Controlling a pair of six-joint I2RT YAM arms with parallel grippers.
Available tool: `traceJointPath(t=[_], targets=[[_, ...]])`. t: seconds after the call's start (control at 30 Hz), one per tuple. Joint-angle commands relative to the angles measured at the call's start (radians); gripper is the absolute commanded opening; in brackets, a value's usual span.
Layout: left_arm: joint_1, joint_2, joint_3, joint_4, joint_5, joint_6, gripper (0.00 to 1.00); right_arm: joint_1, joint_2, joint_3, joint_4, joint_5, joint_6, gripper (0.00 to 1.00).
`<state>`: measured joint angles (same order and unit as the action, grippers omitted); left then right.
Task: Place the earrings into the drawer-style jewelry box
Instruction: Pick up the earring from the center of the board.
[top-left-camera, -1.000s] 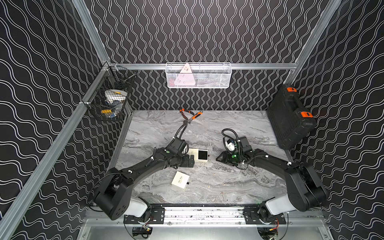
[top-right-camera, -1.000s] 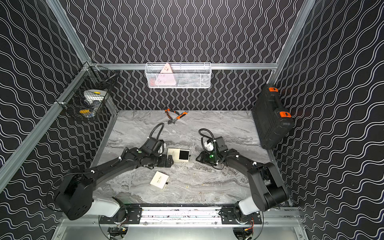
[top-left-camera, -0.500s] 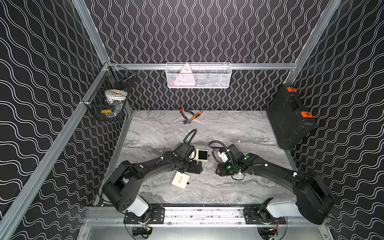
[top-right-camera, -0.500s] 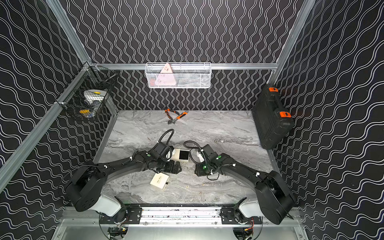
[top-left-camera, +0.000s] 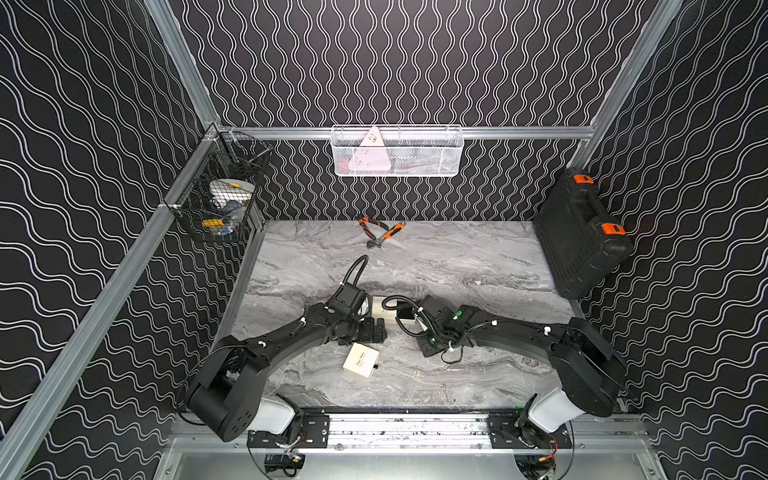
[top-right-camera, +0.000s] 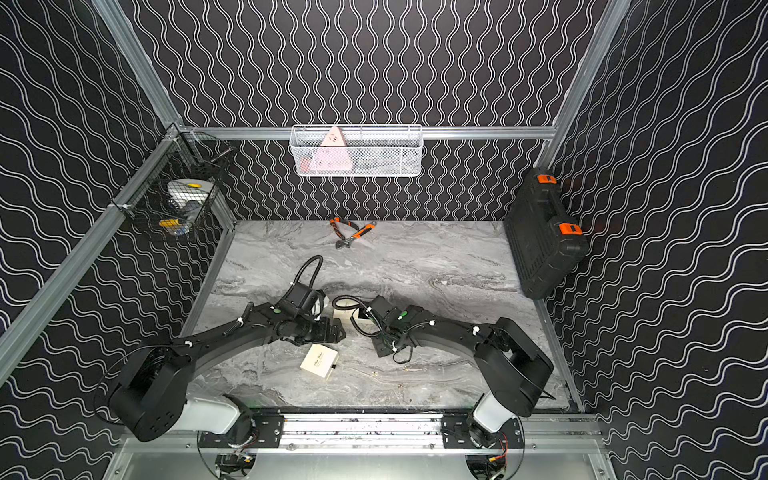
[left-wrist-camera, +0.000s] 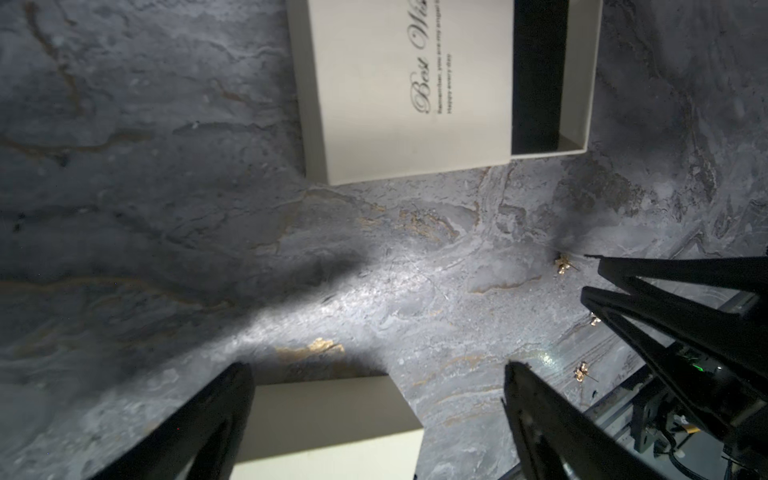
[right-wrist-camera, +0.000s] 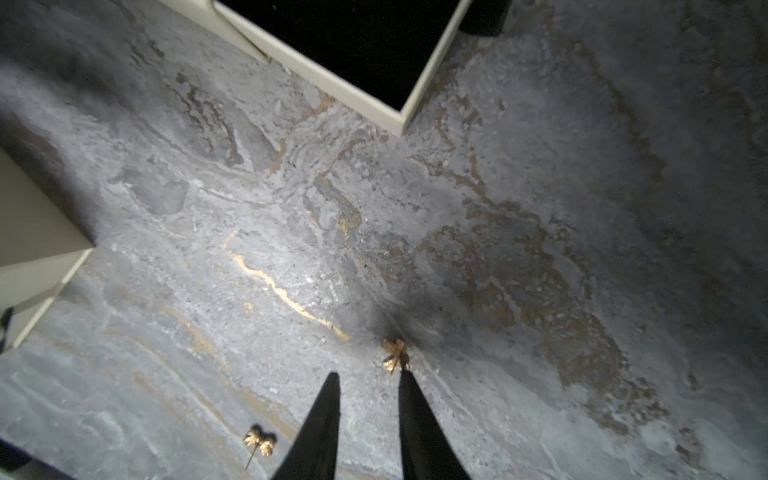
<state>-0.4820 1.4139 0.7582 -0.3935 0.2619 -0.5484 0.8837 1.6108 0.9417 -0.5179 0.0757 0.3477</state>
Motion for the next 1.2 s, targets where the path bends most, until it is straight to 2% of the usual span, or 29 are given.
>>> traceJointPath(t=[0.0, 0.43, 0.7, 0.93, 1.03, 1.17], targets=[[0.007, 0.005, -0.003, -0.012, 0.016, 0.007, 0.98, 0.006, 0.015, 0.009, -0.033, 0.052, -0.004, 0.26], [0.007, 0.006, -0.007, -0.007, 0.015, 0.018, 0.98, 0.006, 0.055, -0.001, -0.010, 0.058, 0.000, 0.14], [0.007, 0.002, -0.002, -0.008, 0.014, 0.018, 0.98, 0.006, 0.026, -0.018, -0.007, 0.070, 0.012, 0.00], [0.008, -0.001, 0.009, 0.000, 0.023, 0.022, 0.99, 0.002, 0.002, -0.038, 0.010, 0.062, 0.038, 0.00], [0.007, -0.007, 0.017, 0.028, 0.062, 0.035, 0.98, -0.049, -0.050, -0.057, 0.047, -0.032, 0.057, 0.00], [0.001, -0.034, 0.018, 0.113, 0.113, 0.081, 0.98, -0.255, -0.145, -0.119, 0.180, -0.397, 0.114, 0.00]])
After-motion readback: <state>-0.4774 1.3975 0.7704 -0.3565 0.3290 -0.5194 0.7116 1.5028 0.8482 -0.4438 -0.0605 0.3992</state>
